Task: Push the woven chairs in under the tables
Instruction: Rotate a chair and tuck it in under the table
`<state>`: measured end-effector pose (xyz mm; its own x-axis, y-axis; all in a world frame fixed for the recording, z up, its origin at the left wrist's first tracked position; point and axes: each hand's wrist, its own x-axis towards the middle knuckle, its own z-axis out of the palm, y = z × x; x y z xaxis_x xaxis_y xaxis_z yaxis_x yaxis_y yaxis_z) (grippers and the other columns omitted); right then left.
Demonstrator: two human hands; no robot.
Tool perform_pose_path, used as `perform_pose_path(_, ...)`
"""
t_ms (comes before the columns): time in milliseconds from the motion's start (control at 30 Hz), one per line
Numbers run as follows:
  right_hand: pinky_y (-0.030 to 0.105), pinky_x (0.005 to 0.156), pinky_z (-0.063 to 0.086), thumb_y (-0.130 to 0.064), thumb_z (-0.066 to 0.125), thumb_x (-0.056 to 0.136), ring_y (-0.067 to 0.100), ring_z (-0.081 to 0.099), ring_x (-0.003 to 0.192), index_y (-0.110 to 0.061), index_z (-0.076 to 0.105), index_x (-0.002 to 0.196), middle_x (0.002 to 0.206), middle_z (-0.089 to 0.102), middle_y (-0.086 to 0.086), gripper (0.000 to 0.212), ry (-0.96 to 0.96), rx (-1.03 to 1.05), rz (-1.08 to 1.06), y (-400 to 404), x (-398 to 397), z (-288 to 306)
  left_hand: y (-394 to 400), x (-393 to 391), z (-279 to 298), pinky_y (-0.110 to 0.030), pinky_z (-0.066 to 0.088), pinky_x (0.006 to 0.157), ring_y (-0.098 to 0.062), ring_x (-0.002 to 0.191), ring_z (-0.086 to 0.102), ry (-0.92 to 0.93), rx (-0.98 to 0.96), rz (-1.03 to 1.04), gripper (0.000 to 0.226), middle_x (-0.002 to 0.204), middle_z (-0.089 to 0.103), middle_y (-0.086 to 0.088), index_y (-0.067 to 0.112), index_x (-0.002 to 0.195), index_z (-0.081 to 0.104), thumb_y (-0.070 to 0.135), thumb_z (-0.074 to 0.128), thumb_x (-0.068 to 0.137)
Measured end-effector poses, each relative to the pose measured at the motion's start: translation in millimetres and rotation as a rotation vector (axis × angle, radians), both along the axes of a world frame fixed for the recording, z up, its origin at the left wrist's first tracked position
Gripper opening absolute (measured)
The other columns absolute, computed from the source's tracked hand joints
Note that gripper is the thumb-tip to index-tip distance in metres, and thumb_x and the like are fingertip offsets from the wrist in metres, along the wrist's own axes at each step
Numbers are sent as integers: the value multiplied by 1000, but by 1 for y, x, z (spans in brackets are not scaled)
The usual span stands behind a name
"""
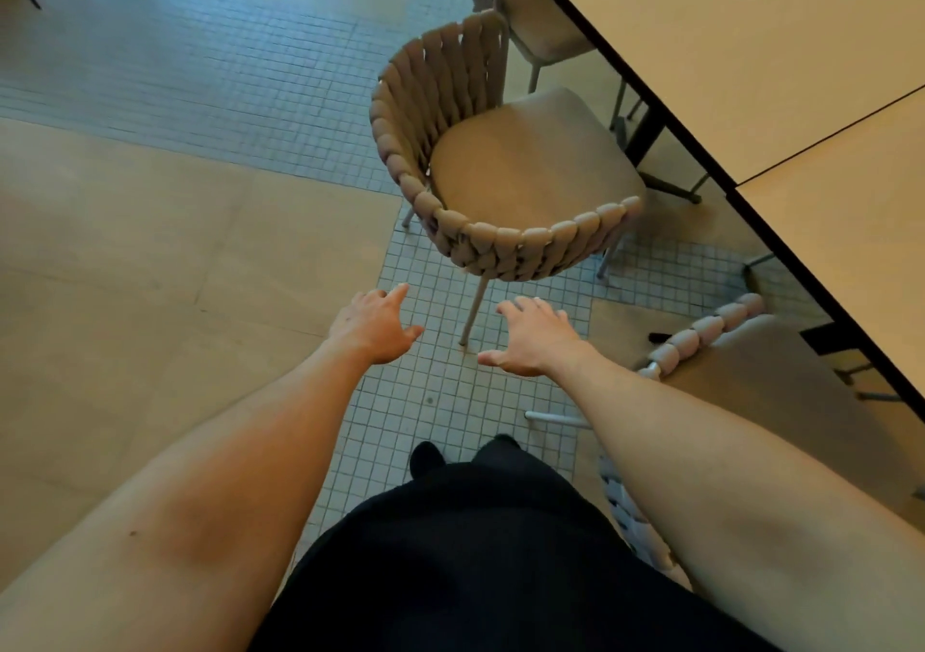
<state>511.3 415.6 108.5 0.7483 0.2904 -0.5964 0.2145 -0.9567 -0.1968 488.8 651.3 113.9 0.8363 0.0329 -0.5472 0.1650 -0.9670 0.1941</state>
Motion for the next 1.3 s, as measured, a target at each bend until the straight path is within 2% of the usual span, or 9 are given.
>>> perform_pose_path(167, 57, 121, 22, -73, 61, 84, 31, 21, 151, -20, 29, 158, 163, 29, 8, 96, -7, -11, 22, 23, 32, -2, 22, 29, 1, -51, 36, 115, -32, 143, 35, -16, 5, 6, 81, 157, 38, -12, 25, 160, 18, 57, 54, 95)
perform_pose_path(333, 57, 117, 28, -75, 62, 82, 32, 28, 145, -22, 34, 153, 155, 38, 6, 93, -8, 2, 35, 42, 70, -13, 39, 67, -3, -50, 34, 116, -32, 145, 32, -27, 12, 18, 86, 159, 34, -12, 20, 160, 17, 58, 56, 94)
perform_pose_path(567, 56, 117, 28, -72, 63, 83, 31, 28, 144, -21, 39, 149, 153, 39, 6, 86, -32, 19, -8, 57, 149, -21, 58, 150, -11, -48, 34, 115, -32, 145, 31, -26, 24, -19, 94, 160, 31, -12, 16, 160, 14, 62, 58, 92)
perform_pose_path(833, 57, 117, 27, -72, 63, 84, 33, 27, 145, -21, 36, 150, 153, 39, 7, 88, 15, 7, -41, 68, 215, -25, 71, 233, -20, -50, 33, 116, -32, 146, 31, -49, 18, -72, 98, 161, 29, -11, 18, 160, 15, 65, 62, 87)
perform_pose_path(967, 58, 117, 26, -73, 63, 83, 34, 26, 146, -20, 35, 151, 154, 37, 9, 90, 69, -9, -68, 72, 225, -31, 81, 261, -27, -51, 31, 118, -33, 147, 28, -54, 25, -152, 104, 162, 28, -11, 18, 159, 17, 66, 67, 83)
perform_pose_path(1133, 58, 117, 25, -73, 64, 81, 35, 26, 146, -20, 34, 151, 155, 35, 10, 93, 94, 10, -131, 91, 241, -35, 104, 303, -37, -56, 19, 122, -34, 151, 18, -31, 73, -300, 114, 165, 20, -11, 22, 161, 12, 73, 68, 76)
perform_pose_path(1300, 59, 116, 26, -76, 65, 78, 34, 27, 144, -20, 36, 148, 154, 35, 9, 94, 132, 4, -297, 107, 253, -48, 117, 358, -47, -63, 7, 121, -35, 153, 6, 8, 140, -511, 124, 167, 12, -10, 28, 161, 4, 82, 66, 68)
